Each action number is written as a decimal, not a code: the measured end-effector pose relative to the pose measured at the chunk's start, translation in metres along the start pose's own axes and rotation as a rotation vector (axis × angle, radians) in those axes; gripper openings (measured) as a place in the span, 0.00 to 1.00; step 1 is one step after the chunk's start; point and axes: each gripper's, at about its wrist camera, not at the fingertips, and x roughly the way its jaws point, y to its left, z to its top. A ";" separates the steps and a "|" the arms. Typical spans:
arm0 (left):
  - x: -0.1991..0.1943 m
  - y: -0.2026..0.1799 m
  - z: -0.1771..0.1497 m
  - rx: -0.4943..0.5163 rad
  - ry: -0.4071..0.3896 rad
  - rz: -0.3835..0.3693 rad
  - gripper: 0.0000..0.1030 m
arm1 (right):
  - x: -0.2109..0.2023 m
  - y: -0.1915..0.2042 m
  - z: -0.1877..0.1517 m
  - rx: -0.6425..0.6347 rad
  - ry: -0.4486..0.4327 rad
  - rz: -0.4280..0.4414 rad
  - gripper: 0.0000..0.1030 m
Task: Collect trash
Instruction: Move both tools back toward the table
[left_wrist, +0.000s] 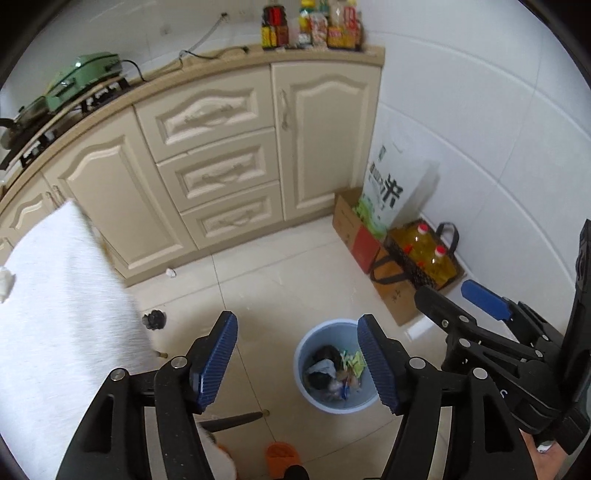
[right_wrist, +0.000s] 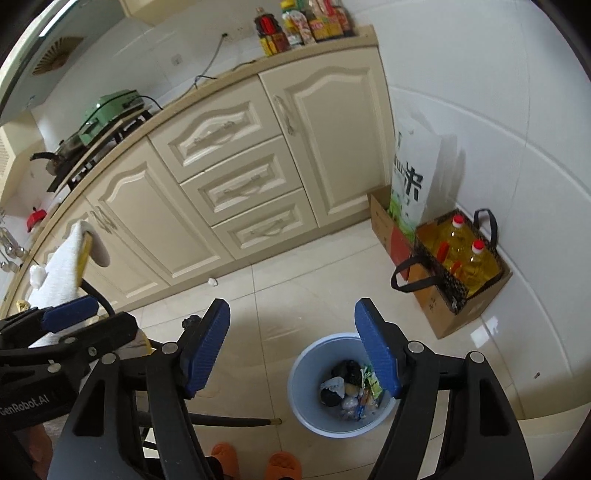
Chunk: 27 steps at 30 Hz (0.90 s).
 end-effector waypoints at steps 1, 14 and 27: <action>-0.010 0.005 -0.003 -0.007 -0.014 -0.003 0.64 | -0.006 0.007 0.002 -0.009 -0.007 0.002 0.70; -0.166 0.138 -0.079 -0.120 -0.223 0.055 0.75 | -0.089 0.152 0.015 -0.213 -0.133 0.078 0.85; -0.239 0.329 -0.167 -0.372 -0.278 0.252 0.80 | -0.074 0.356 -0.002 -0.507 -0.103 0.241 0.94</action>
